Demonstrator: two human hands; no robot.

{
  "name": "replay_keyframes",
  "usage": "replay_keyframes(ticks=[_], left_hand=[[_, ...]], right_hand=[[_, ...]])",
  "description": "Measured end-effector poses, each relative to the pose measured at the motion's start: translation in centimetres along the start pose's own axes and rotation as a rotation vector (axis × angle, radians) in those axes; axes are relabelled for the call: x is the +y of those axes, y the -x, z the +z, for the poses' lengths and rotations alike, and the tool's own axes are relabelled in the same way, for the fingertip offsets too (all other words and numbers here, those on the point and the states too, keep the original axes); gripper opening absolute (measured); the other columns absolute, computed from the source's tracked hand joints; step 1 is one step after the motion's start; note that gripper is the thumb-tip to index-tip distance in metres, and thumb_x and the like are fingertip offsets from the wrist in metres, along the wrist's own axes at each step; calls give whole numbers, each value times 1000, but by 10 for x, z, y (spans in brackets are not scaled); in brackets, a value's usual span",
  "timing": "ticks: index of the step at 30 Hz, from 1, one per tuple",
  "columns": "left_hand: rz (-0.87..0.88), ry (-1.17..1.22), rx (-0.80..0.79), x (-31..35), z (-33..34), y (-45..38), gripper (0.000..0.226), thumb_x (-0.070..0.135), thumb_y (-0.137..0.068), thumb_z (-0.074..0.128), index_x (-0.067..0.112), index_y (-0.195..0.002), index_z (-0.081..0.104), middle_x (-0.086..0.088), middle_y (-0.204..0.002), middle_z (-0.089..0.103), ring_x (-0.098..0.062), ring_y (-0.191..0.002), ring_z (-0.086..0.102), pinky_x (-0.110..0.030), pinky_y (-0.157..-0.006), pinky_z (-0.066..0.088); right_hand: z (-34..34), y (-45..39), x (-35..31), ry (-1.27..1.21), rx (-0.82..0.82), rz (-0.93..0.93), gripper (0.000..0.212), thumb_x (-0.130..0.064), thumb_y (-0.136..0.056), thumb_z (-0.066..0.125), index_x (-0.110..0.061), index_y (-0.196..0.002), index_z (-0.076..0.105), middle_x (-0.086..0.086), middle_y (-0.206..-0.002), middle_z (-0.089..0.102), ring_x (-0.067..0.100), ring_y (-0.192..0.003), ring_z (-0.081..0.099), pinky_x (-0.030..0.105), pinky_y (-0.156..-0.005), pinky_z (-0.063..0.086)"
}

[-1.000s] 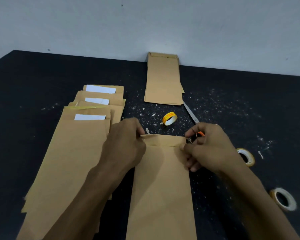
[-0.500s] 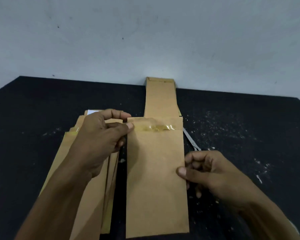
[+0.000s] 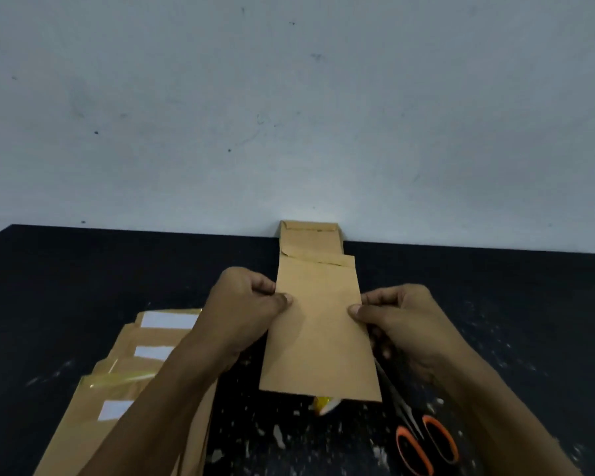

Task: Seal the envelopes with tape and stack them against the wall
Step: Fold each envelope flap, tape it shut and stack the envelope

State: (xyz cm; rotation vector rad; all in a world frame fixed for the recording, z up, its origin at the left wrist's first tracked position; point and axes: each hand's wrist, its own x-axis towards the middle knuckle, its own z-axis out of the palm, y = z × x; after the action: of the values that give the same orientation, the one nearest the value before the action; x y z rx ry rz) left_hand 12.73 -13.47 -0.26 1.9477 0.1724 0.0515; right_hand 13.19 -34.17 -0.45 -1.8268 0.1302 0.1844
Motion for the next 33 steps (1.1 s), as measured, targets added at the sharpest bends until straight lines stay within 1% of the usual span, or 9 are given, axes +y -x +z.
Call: replay_keyframes(ticks=[3,6,9,12,19,24,26,29,33], left_hand=[[-12,-79,44,0,7,-46,8,17,-87,75,9,-87,73,-6,-89,72,-18,-85,68,-36,-80,58],[1,-146,90,0,14,-79,21,12,-86,72,-8,-90,71,-21,-90,72,-29,-84,70,-40,-74,59],[24,-208,111,-2,22,-106,24,11,-86,69,-12,-93,70,-24,-94,71,-33,-86,70,-44,-70,58],[39,-280,112,-6,29,-122,24,12,-86,70,-11,-93,71,-22,-92,72,-33,-84,70,-45,-70,58],[90,-371,140,-18,42,-134,18,16,-85,74,0,-82,65,-6,-77,63,-13,-66,61,-16,-44,45],[110,-380,150,-16,41,-128,21,22,-88,72,13,-81,54,1,-78,55,-8,-67,54,-24,-57,51],[135,-382,154,-14,35,-119,19,25,-89,71,11,-94,59,4,-79,54,-9,-72,54,-30,-69,55],[192,-355,163,-10,20,-99,32,26,-88,74,7,-113,66,4,-82,61,-2,-74,57,-14,-61,47],[296,-357,132,-4,-9,-54,23,26,-86,75,14,-105,72,6,-81,67,2,-72,61,-2,-57,44]], right_hand=[[4,-46,-5,81,67,-31,6,-9,-90,72,-5,-86,73,10,-68,71,11,-44,54,23,-38,38],[11,-85,-7,135,116,-69,4,-11,-89,74,-9,-85,73,10,-77,71,8,-50,58,18,-39,39],[18,-120,-2,224,194,-108,7,-15,-85,76,-18,-82,70,5,-89,72,14,-76,67,29,-61,57],[21,-135,2,351,249,-100,16,-18,-83,74,-16,-99,71,2,-95,68,18,-87,67,41,-79,60],[23,-133,7,552,342,-109,19,-30,-85,71,-27,-103,66,-3,-102,64,21,-94,63,34,-76,52],[21,-124,6,568,334,-124,30,-38,-87,72,-24,-113,67,-4,-100,65,20,-95,65,36,-81,55],[20,-115,6,583,337,-176,33,-38,-87,73,-24,-116,66,-4,-99,66,19,-94,65,39,-82,57],[27,-94,1,573,284,-295,32,-35,-85,75,-23,-114,68,-8,-84,66,11,-81,64,39,-76,59],[48,-53,-8,539,195,-422,18,-31,-84,77,-26,-101,73,-12,-75,66,5,-73,62,34,-70,57]])
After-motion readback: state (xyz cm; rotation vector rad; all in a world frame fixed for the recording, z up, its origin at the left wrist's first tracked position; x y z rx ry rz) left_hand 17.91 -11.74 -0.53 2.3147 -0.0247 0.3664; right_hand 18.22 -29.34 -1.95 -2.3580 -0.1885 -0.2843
